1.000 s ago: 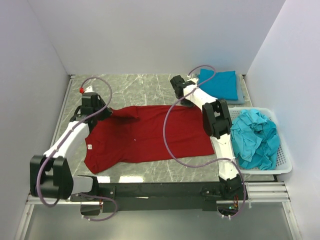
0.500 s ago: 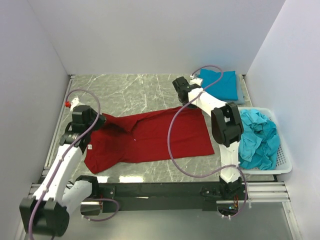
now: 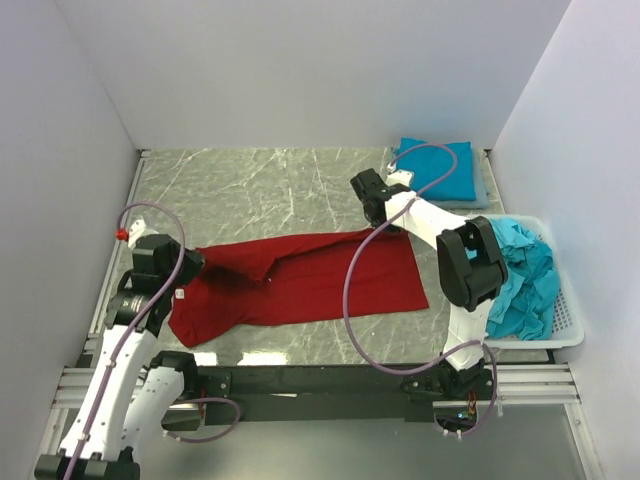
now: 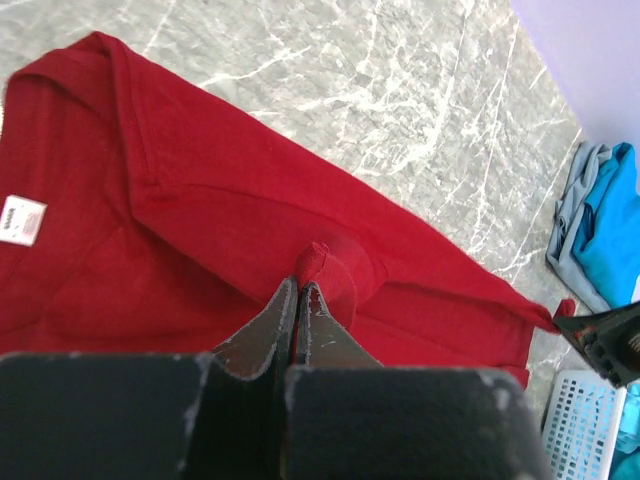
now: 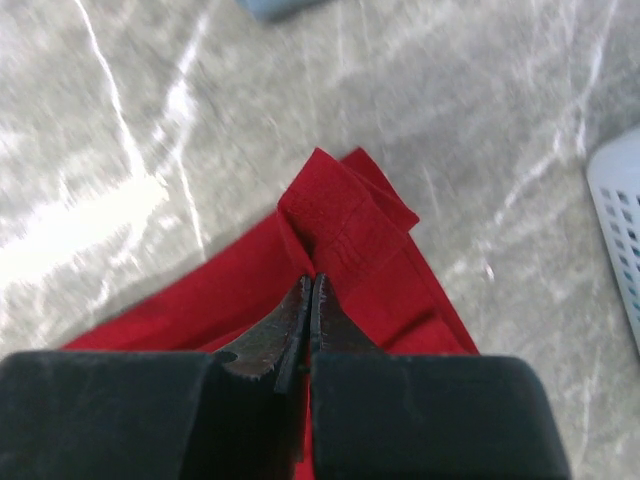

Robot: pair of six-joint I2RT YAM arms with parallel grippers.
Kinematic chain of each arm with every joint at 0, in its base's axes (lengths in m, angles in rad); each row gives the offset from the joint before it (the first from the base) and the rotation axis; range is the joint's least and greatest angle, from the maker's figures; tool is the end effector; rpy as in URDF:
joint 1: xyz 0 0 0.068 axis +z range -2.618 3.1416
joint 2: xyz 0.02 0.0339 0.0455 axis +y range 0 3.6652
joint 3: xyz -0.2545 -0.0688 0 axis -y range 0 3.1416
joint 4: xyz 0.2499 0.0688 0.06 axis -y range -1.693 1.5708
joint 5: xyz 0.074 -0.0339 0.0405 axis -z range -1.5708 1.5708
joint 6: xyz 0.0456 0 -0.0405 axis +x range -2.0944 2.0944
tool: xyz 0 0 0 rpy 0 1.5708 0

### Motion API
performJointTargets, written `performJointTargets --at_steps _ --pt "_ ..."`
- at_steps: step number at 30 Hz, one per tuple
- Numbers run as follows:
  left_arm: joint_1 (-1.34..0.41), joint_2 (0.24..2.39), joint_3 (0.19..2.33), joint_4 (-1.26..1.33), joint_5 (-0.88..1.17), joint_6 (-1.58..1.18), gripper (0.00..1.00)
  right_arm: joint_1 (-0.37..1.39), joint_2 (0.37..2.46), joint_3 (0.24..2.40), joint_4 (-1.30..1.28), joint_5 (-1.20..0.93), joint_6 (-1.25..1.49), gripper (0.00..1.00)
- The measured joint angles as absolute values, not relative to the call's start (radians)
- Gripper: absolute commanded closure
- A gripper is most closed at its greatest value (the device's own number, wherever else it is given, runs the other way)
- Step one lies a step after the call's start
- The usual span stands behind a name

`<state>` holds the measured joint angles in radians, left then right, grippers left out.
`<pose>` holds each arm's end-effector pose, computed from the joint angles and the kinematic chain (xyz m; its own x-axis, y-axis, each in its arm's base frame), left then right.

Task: Fold and stack the t-shirts
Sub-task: Fold the tshirt

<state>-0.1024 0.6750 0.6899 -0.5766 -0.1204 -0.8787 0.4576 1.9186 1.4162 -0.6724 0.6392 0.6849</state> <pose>0.1709 -0.0121 0.2727 -0.3384 -0.7336 -0.5894 -0.4077 0.6788 -0.6108 0.3685 0.1511 0.1830 -0.7347 0.2041 -0.6469 0.4089 0.8942 -0.1823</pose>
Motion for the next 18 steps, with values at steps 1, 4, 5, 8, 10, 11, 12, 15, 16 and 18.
performJointTargets --at_steps 1,4,5,8,10,11,12,15,16,18 --pt "-0.103 0.659 0.690 -0.591 -0.126 -0.881 1.00 0.461 1.906 1.399 -0.671 0.639 0.688 1.00" --pt "-0.103 0.628 0.690 -0.626 -0.133 -0.882 1.00 0.472 1.868 1.357 -0.670 0.640 0.691 1.00" --pt "-0.103 0.623 0.690 -0.635 -0.134 -0.883 1.00 0.474 1.854 1.342 -0.666 0.640 0.692 1.00" --pt "-0.103 0.616 0.690 -0.665 -0.138 -0.886 1.00 0.481 1.820 1.303 -0.663 0.640 0.696 1.00" --pt "-0.104 0.610 0.690 -0.686 -0.140 -0.887 1.00 0.485 1.806 1.282 -0.662 0.640 0.700 1.00" --pt "-0.104 0.604 0.690 -0.696 -0.142 -0.888 1.00 0.487 1.800 1.271 -0.660 0.640 0.702 1.00" --pt "-0.105 0.598 0.690 -0.706 -0.145 -0.889 1.00 0.488 1.795 1.261 -0.660 0.640 0.703 1.00" --pt "-0.105 0.578 0.690 -0.731 -0.155 -0.894 1.00 0.496 1.780 1.226 -0.657 0.640 0.709 1.00" --pt "-0.105 0.572 0.690 -0.736 -0.157 -0.897 1.00 0.497 1.774 1.215 -0.656 0.639 0.710 0.99" --pt "-0.105 0.566 0.690 -0.746 -0.159 -0.903 1.00 0.499 1.763 1.195 -0.652 0.640 0.716 0.96"
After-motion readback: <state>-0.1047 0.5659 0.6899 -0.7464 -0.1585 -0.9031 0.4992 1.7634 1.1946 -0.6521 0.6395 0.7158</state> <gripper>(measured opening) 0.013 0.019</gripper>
